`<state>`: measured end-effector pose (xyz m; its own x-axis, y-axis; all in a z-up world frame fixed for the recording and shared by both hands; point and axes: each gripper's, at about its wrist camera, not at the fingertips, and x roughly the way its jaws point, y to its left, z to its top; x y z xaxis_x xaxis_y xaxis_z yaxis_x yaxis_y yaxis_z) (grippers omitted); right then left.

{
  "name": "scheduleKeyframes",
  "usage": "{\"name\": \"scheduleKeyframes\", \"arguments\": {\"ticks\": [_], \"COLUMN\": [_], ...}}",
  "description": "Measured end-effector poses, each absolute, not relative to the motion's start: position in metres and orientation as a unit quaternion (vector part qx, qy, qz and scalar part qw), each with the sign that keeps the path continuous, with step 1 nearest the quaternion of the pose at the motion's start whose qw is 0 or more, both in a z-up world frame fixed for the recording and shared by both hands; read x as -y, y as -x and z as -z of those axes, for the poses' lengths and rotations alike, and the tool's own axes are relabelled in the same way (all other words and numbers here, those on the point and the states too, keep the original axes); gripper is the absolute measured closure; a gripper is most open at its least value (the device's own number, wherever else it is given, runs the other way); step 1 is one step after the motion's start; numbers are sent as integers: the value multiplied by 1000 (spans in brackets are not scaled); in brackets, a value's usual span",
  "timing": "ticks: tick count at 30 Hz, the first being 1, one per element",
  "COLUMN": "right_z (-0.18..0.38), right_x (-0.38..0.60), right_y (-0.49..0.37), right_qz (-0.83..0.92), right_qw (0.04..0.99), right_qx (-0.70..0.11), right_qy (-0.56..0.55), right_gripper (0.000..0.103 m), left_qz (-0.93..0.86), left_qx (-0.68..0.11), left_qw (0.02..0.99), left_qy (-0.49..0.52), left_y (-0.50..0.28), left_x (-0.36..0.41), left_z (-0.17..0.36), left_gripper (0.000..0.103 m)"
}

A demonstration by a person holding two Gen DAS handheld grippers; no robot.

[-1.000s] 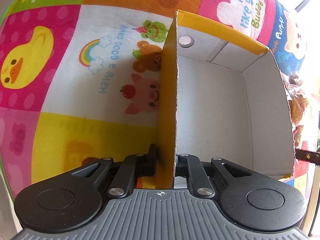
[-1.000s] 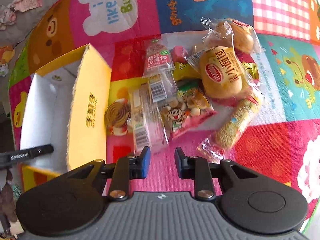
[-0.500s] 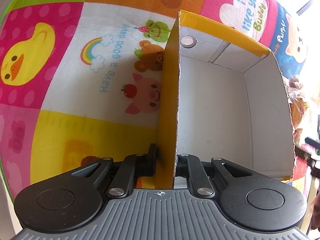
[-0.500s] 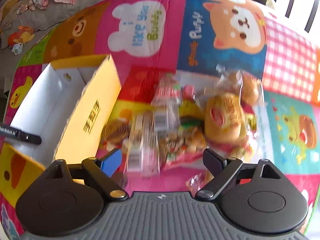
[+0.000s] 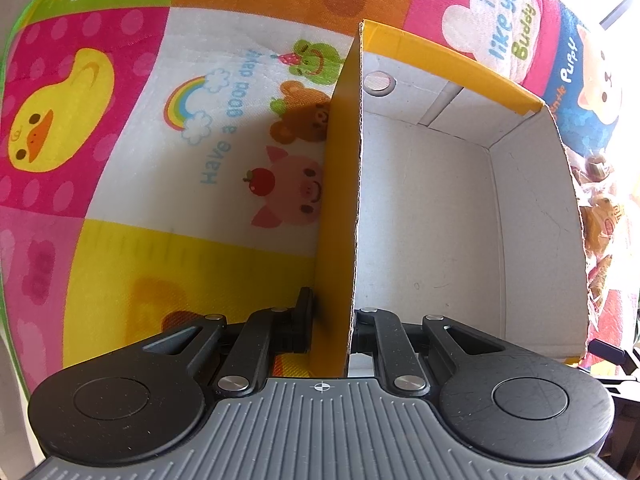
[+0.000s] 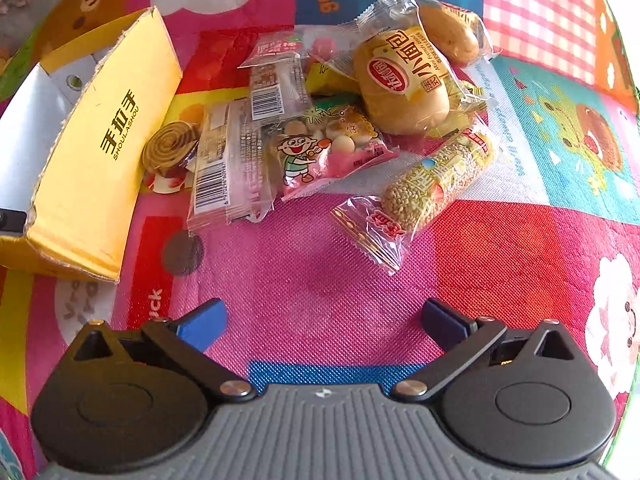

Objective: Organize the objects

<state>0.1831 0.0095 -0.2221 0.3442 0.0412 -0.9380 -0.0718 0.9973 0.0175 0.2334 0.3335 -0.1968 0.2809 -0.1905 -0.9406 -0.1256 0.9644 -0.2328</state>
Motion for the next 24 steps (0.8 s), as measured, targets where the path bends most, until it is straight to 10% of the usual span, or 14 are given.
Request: {"name": "scheduleKeyframes", "arguments": {"ticks": [2, 8, 24], "right_z": [218, 182, 203], "right_x": [-5, 50, 60], "right_y": [-185, -191, -244], "right_qz": [-45, -19, 86], "right_qw": [813, 815, 834], "right_qx": [-580, -563, -533], "right_qy": [4, -137, -118], "right_gripper": [1, 53, 68], "left_qz": [20, 18, 19], "left_qx": [-599, -599, -596], "left_qw": [790, 790, 792], "left_qy": [132, 131, 131], "left_y": [-233, -232, -230], "left_x": [-333, -333, -334], "left_z": [196, 195, 195], "left_gripper": [89, 89, 89]}}
